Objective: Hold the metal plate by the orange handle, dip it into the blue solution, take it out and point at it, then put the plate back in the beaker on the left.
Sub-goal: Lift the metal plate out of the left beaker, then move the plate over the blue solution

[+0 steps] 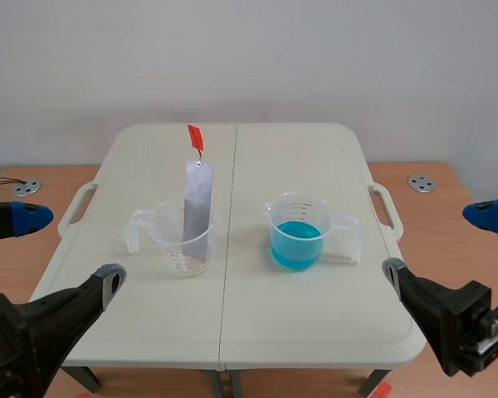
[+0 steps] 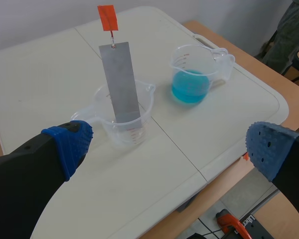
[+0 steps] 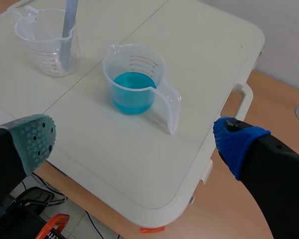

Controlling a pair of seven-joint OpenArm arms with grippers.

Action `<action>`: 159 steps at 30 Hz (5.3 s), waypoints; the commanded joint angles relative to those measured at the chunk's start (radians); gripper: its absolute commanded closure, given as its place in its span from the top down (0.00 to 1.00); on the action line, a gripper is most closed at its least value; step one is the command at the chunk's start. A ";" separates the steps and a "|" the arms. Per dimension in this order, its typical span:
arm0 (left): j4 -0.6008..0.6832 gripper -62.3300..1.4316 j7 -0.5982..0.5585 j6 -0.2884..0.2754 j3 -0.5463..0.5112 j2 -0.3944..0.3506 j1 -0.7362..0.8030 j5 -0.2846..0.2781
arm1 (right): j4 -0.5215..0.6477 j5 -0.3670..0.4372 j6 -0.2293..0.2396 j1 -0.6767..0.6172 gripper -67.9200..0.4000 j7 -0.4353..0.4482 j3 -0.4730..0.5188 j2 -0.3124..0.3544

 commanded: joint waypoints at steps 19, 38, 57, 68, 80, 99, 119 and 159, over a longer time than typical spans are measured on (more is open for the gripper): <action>0.005 0.39 -0.014 0.001 0.002 0.002 -0.003 -0.010 | 0.003 -0.016 0.011 0.058 0.98 0.003 0.001 0.008; 0.005 0.07 0.007 0.002 -0.049 0.002 0.095 0.036 | -0.008 -0.014 0.003 0.451 0.98 -0.195 -0.264 -0.012; 0.005 0.06 -0.040 0.002 -0.206 0.003 0.466 0.306 | -0.394 -0.016 0.004 0.847 0.98 -0.210 -0.529 -0.240; 0.005 0.06 -0.037 0.002 -0.206 0.002 0.465 0.306 | -0.689 -0.057 0.005 1.061 0.98 -0.182 -0.611 -0.370; 0.005 0.06 -0.022 0.001 -0.206 0.002 0.463 0.306 | -0.866 -0.084 0.004 1.226 0.98 -0.175 -0.718 -0.477; 0.005 0.06 -0.022 0.001 -0.206 0.002 0.463 0.306 | -0.973 -0.083 0.008 1.275 0.71 -0.138 -0.733 -0.521; 0.005 0.06 -0.022 0.001 -0.206 0.002 0.463 0.306 | -0.973 -0.084 0.016 1.275 0.14 -0.120 -0.733 -0.521; 0.005 0.06 -0.022 0.001 -0.206 0.002 0.463 0.306 | -0.821 -0.074 0.304 1.253 0.02 0.042 -0.730 -0.430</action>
